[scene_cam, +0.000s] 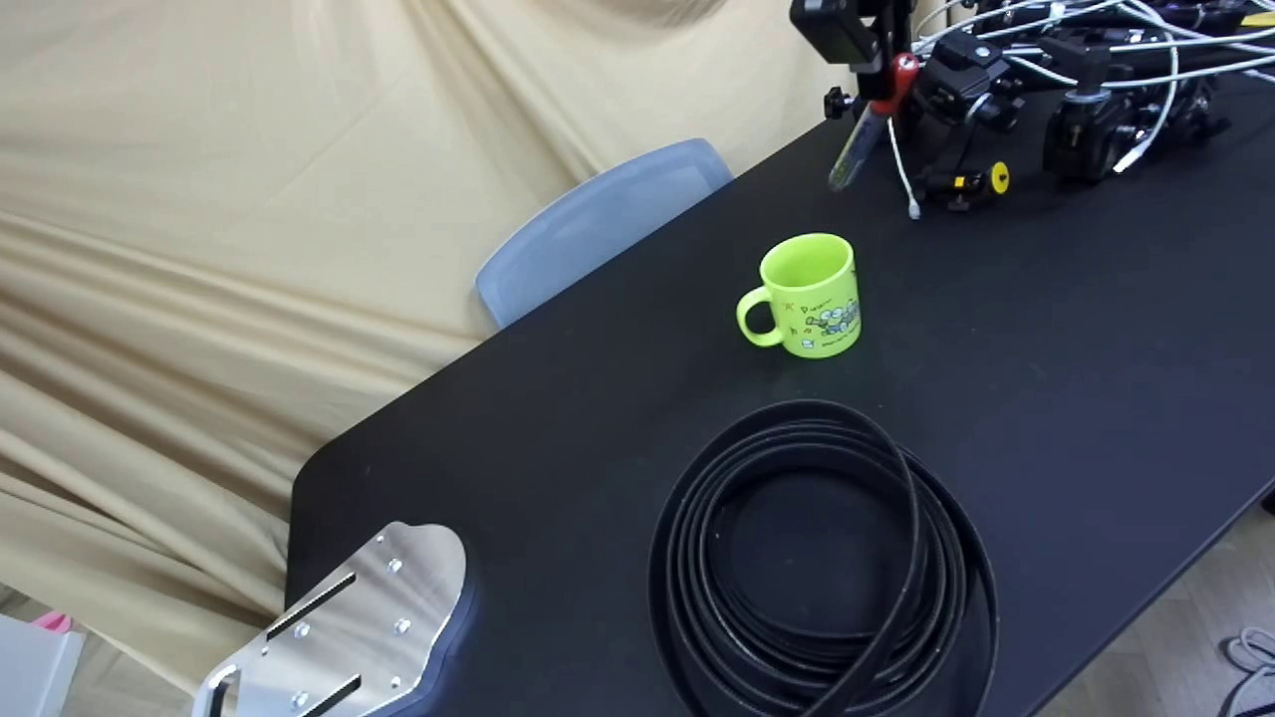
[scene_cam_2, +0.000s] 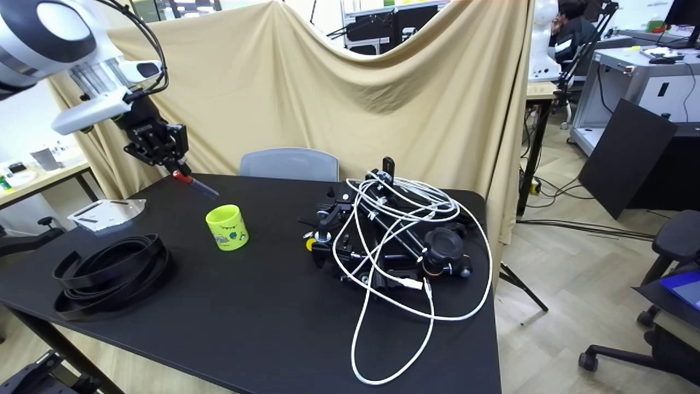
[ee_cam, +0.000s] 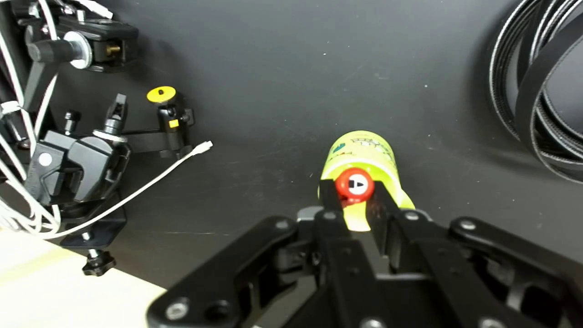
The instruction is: Remove the marker from the mug and put it on the table
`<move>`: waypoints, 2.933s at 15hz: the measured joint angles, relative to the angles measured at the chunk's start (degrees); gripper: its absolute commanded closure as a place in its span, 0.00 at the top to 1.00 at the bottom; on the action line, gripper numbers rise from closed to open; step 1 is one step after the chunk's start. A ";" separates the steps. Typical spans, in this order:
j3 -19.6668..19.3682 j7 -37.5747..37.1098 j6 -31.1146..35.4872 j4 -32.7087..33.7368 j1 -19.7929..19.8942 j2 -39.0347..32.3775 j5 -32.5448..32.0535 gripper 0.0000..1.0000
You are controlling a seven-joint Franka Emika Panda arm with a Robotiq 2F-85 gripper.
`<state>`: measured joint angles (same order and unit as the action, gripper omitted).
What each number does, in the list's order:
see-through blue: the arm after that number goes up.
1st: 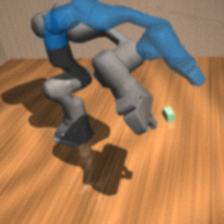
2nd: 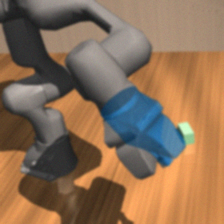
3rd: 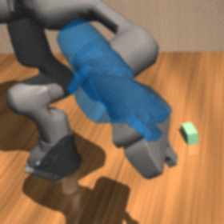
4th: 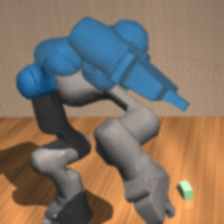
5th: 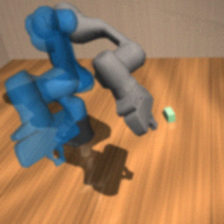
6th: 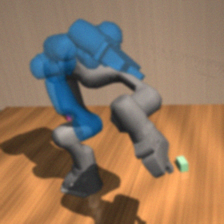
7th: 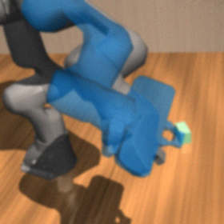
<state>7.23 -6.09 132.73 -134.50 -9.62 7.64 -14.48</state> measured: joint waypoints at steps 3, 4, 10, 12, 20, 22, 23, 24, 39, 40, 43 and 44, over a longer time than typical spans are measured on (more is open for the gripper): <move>-0.35 -1.66 7.00 -3.62 2.75 1.11 -0.79 0.05; -0.54 -2.20 9.71 -4.92 3.70 1.11 -0.84 0.05; -1.98 -5.23 23.59 -12.04 8.99 -0.28 -2.22 0.05; -2.18 -6.04 26.33 -13.44 10.22 -1.10 -3.01 0.05; -2.94 -6.82 33.00 -16.34 12.21 -6.62 -3.84 0.05; -3.29 -6.91 34.95 -16.42 12.27 -8.33 -4.08 0.05; -3.52 -7.53 35.92 -16.42 12.34 -8.99 -5.01 0.05; -3.88 -8.60 36.86 -16.40 12.36 -9.50 -6.39 0.05; -5.45 -12.05 40.73 -16.05 11.86 -15.73 -11.85 0.79; -5.32 -11.98 40.69 -16.05 11.85 -15.93 -11.17 0.85; -3.89 -11.29 39.09 -16.05 11.96 -16.16 -6.90 1.00; -2.88 -10.38 37.97 -16.04 12.03 -16.15 -4.46 1.00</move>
